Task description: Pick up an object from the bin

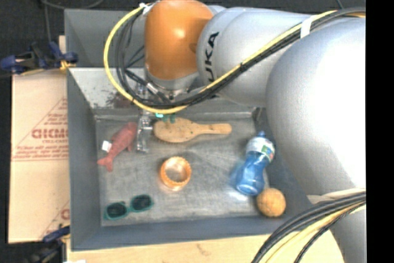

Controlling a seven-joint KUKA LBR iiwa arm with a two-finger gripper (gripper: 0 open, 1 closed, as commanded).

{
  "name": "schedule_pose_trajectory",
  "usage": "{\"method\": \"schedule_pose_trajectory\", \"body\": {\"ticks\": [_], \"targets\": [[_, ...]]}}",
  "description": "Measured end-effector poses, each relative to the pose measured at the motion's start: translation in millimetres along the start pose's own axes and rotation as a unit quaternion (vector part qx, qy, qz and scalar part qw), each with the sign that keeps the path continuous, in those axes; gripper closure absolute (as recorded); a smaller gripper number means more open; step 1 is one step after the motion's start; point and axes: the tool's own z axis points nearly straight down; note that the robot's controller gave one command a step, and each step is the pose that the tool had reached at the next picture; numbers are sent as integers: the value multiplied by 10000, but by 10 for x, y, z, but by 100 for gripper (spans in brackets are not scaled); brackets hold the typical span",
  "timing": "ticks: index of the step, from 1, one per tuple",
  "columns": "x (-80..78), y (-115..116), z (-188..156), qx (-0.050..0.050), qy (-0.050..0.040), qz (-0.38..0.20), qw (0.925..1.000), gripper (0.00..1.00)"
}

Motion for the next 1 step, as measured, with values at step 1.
{"method": "schedule_pose_trajectory", "body": {"ticks": [1], "targets": [[-21,-5,-48,-7,-40,13,10000,0]]}}
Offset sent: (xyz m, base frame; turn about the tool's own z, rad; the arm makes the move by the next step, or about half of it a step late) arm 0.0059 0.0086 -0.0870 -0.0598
